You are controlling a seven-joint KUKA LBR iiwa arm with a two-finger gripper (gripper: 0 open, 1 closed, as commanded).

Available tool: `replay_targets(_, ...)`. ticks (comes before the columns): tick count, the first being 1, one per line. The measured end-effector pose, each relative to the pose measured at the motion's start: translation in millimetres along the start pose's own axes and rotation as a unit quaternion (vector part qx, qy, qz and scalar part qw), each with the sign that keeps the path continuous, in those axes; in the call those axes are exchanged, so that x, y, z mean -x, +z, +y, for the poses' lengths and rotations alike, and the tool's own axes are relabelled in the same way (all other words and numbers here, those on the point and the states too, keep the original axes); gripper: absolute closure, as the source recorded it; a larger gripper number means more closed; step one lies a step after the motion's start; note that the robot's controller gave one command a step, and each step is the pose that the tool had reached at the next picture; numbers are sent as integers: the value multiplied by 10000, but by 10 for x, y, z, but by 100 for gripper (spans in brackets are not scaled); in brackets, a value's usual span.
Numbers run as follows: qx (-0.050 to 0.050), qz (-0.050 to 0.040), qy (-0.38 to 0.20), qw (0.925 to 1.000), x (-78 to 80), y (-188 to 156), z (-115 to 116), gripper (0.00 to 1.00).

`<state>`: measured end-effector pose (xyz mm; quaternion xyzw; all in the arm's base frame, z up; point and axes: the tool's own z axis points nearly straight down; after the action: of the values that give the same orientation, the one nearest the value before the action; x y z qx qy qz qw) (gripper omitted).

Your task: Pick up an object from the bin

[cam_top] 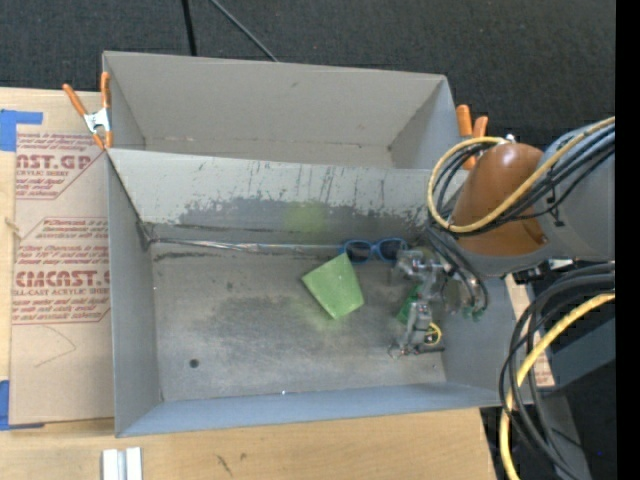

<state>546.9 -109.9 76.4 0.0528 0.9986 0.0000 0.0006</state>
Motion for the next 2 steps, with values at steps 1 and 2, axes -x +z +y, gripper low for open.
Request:
replay_targets(1, 11, -10, -3567, 9342, -28, 62, -327, 0)
replay_targets(2, 12, -51, -3554, 9347, -4, 37, -313, 100)
